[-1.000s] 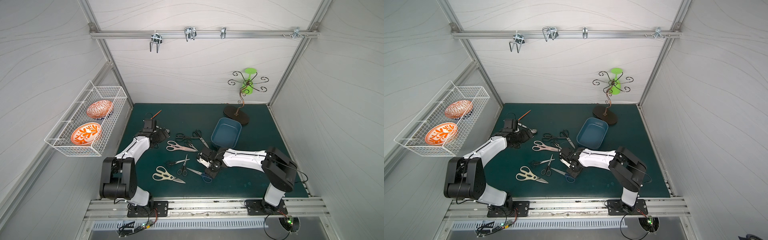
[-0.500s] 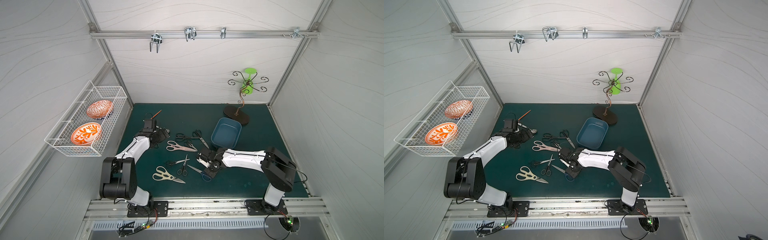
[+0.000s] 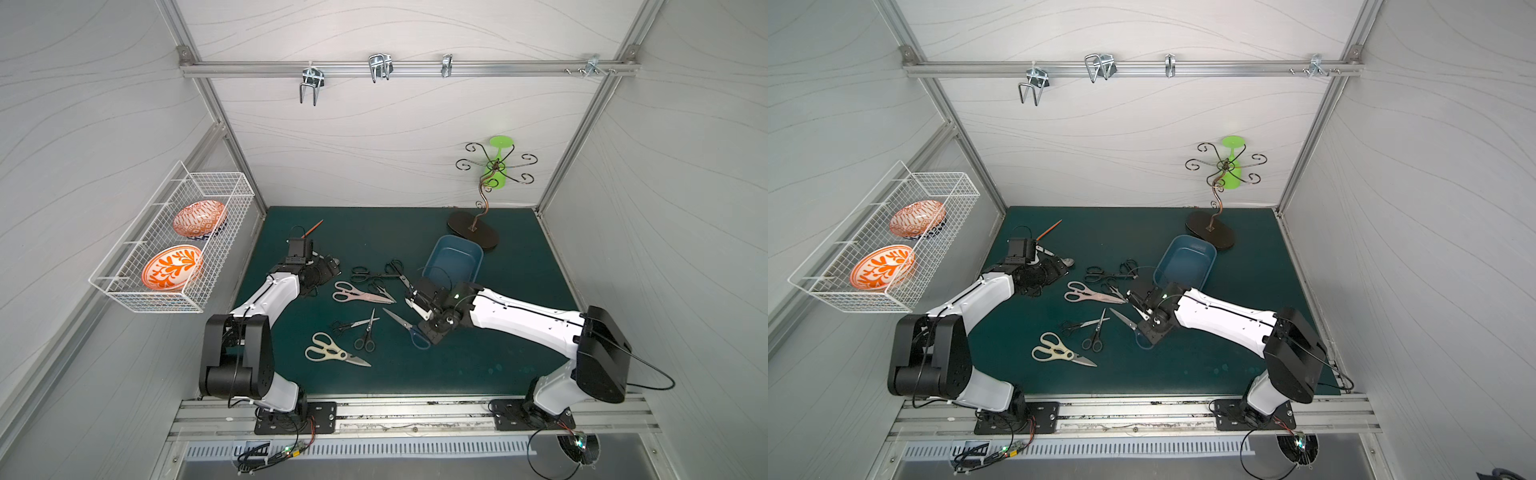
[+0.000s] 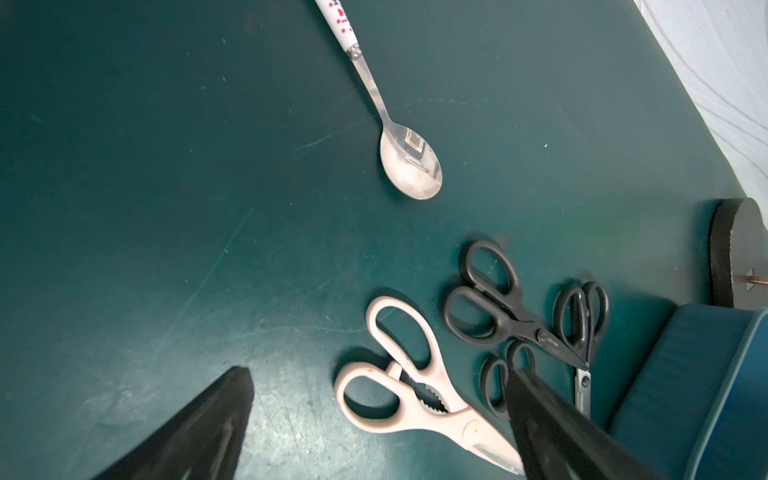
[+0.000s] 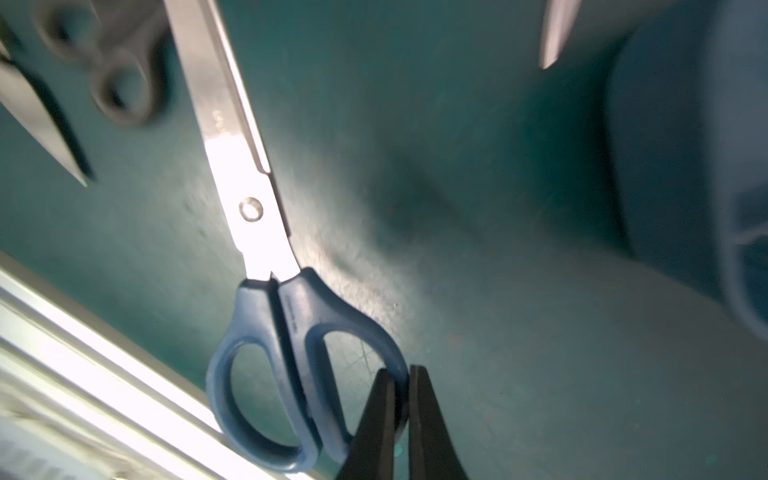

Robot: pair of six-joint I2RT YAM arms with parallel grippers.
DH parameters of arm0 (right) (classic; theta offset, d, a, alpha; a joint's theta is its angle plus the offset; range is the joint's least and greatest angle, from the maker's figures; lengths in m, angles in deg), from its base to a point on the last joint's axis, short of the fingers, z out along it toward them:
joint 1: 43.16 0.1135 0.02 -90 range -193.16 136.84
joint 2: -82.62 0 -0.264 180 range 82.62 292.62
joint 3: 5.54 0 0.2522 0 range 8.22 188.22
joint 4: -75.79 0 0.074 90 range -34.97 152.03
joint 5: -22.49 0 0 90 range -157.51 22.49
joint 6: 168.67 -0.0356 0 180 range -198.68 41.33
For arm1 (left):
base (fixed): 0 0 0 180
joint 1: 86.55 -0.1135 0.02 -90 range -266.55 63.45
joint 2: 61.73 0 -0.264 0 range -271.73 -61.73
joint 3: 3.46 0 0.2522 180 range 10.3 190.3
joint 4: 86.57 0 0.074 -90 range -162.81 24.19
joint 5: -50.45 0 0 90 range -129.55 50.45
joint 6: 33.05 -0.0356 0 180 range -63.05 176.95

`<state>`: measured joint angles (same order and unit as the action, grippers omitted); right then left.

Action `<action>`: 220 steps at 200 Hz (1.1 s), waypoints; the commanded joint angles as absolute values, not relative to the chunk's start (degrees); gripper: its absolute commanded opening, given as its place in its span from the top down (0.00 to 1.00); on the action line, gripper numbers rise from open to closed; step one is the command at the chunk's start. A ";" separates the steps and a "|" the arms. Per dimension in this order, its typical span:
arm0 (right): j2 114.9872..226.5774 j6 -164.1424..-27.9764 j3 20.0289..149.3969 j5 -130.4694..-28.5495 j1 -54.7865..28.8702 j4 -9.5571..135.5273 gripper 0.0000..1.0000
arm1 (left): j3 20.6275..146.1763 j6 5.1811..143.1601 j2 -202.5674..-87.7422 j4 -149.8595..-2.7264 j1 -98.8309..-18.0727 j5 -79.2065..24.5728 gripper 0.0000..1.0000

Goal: Put the scissors into the storage box
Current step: Pick up the scissors from the center of the board, then place the scissors in the storage box.

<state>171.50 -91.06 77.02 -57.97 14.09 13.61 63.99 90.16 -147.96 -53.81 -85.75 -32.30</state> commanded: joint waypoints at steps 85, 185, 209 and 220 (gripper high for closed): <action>180.18 -116.62 89.73 -62.83 -13.37 14.66 1.00 | 66.46 91.67 -148.39 -55.57 -86.01 -28.83 0.01; 188.62 -126.83 89.44 -53.92 -17.28 20.11 1.00 | 67.16 92.63 -149.18 -55.55 -85.98 -27.24 0.01; 192.26 -127.54 91.53 -53.79 -17.66 19.97 1.00 | 67.15 92.72 -149.26 -55.49 -86.03 -27.15 0.01; 194.02 -127.77 92.65 -54.06 -17.70 19.69 1.00 | 67.18 92.72 -149.26 -55.46 -86.07 -27.15 0.01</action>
<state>190.93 -125.92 89.78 -55.48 -17.31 19.18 64.82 92.33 -148.68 -53.83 -85.75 -27.93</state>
